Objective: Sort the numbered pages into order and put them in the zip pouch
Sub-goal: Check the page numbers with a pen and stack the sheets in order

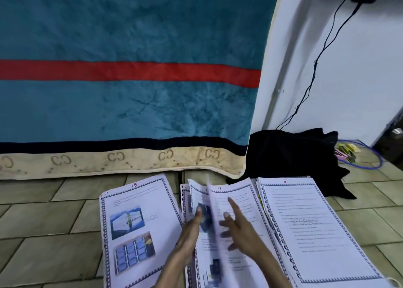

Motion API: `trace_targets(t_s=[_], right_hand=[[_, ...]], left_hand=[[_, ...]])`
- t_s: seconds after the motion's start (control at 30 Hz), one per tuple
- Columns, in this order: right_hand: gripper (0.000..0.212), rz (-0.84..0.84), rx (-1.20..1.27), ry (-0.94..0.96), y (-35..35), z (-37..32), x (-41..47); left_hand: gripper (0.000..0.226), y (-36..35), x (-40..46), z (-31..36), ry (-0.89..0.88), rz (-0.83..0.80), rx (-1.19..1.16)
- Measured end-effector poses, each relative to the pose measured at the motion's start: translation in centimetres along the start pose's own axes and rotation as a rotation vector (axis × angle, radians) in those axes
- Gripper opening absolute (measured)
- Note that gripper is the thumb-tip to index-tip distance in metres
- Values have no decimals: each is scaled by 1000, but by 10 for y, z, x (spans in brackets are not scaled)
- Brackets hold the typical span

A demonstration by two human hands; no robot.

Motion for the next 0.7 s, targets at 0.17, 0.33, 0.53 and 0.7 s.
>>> trace_targets(t_s=[0.17,0.33,0.53,0.7], right_hand=[[41,-43,225,-138,-2,24,2],[37,488,-12,162,61,29,-7],[105,246,450,-82,98,43,-18],[105,203,581,-117,94,59,-20]], left_hand=[[41,-5,7,-5,-150,136,159],[40,12,10,-3,-142,157,73],[39,9,3,14,-187,-103,-63],[37,-4,5,10,-130,-143,-50]])
Point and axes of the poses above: each hand's wrist, its own x-axis towards the middle knuckle, its own y-axis out of the back of the hand, z = x × y, the point moved 4 cm from there along x, towards the middle knuckle, and after that the axes turned 5 degrees about x, right-handed, at the moved point
